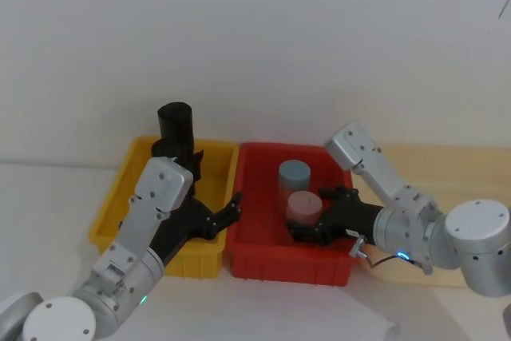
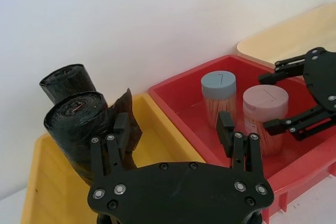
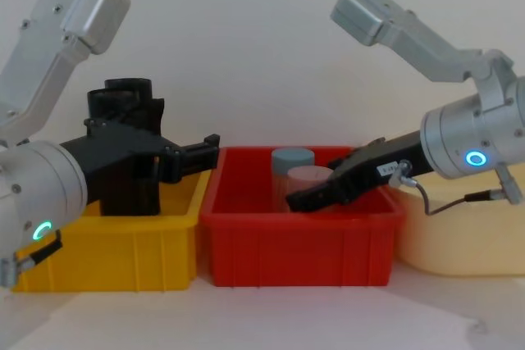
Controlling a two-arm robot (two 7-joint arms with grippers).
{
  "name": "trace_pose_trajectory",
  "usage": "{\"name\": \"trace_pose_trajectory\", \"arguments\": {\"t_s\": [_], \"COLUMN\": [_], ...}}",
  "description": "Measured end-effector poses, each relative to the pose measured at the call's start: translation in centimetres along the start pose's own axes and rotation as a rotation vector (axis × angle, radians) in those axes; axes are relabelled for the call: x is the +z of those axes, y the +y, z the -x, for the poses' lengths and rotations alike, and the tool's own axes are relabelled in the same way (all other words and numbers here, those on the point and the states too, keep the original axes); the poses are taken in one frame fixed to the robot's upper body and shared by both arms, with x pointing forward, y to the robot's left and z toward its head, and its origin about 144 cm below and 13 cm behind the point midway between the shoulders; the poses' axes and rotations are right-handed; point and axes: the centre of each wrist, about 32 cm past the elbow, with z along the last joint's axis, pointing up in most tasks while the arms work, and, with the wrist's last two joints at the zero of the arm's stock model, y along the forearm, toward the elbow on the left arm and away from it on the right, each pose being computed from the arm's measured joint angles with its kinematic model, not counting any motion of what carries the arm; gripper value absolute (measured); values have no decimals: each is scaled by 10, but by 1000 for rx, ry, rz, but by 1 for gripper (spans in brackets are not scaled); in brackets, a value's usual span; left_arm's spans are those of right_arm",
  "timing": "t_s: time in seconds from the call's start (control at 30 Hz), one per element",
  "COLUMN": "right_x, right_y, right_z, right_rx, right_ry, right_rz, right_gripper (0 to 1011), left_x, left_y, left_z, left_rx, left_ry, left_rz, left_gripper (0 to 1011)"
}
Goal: Pick up the garbage bag with the one hand and transfer it to the other hand.
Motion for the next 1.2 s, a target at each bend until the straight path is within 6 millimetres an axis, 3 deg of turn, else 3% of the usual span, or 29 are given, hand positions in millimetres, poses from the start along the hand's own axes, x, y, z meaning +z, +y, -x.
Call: {"name": "trace_pose_trajectory", "arguments": {"t_s": [0.3, 0.87, 1.2], "right_x": [1, 7, 27], "right_y": [4, -4, -39], "right_z": [-1, -3, -15], "right_rx": [6, -22, -110], "right_ry": [-5, -25, -69], "right_rz": [7, -21, -106], "right_gripper": [718, 709, 709], "left_x": [0, 0, 0], "left_y": [0, 0, 0], "left_z": [0, 0, 0], "left_rx": [0, 0, 0], "left_ry": [0, 0, 0], "left_rz": [0, 0, 0], "left_gripper": [1000, 1000, 1000]}}
